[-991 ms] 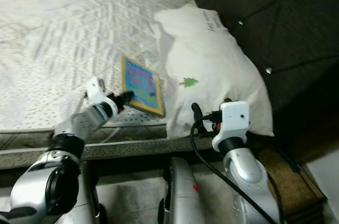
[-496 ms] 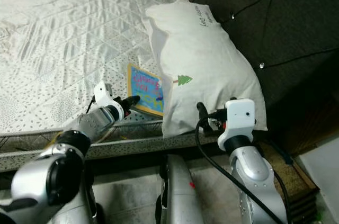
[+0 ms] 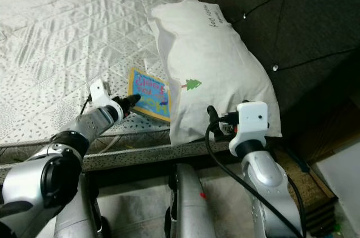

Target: Clean up the room

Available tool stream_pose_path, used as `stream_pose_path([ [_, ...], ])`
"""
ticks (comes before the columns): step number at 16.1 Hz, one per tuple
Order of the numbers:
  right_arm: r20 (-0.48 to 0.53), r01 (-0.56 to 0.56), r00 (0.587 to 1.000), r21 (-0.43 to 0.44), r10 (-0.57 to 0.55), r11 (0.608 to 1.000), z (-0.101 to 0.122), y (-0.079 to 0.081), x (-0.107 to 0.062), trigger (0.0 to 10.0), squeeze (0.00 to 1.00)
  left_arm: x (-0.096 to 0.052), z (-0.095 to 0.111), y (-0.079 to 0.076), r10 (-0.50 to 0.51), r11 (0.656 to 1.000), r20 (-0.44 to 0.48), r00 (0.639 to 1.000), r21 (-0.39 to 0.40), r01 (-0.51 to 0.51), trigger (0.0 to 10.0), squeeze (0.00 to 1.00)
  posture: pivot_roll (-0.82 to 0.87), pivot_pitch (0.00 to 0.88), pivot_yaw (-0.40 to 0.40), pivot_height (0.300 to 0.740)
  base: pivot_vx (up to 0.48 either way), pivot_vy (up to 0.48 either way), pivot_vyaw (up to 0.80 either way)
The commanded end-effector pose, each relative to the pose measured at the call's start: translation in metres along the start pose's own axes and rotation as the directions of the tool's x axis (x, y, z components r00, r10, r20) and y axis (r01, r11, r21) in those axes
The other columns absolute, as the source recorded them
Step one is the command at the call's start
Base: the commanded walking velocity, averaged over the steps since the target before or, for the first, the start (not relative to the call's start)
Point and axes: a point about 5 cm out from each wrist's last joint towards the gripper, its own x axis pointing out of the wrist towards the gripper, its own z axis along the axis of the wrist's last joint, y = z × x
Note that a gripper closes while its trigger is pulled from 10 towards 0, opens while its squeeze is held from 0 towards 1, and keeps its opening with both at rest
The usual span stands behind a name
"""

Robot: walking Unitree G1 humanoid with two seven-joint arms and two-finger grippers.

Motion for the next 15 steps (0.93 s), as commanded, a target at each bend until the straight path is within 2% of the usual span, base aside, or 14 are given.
stream_pose_path([
  [1, 0.008, 0.022, 1.0, -0.008, -0.022, 1.0, 0.001, -0.004, 0.002, 10.0, 0.0, 0.002, 0.003, -0.007, -0.009, 1.0, 0.003, 1.0, 0.016, 0.009, 10.0, 1.0, -0.23, 0.051, -0.145, 0.566, 0.0, 0.0, 0.0],
  [4, 0.015, 0.016, 1.0, -0.006, -0.016, 1.0, 0.001, -0.002, 0.007, 10.0, 0.0, 0.002, 0.005, -0.007, -0.012, 0.999, 0.007, 1.0, 0.034, 0.012, 10.0, 1.0, -0.21, 0.038, -0.142, 0.566, 0.0, 0.0, 0.0],
  [11, 0.044, 0.005, 0.999, 0.015, -0.005, 1.0, 0.002, 0.006, 0.02, 10.0, 0.0, 0.004, -0.015, -0.009, -0.022, 0.998, -0.057, 0.998, 0.062, 0.025, 10.0, 1.0, -0.18, 0.01, -0.127, 0.566, 0.0, 0.0, 0.0],
  [15, 0.075, 0.005, 0.997, 0.039, -0.008, 0.999, 0.002, 0.012, 0.031, 10.0, 0.0, 0.006, -0.038, -0.014, -0.036, 0.994, -0.133, 0.99, 0.102, 0.05, 10.0, 1.0, -0.15, 0.0, -0.096, 0.566, 0.0, 0.0, 0.0],
])
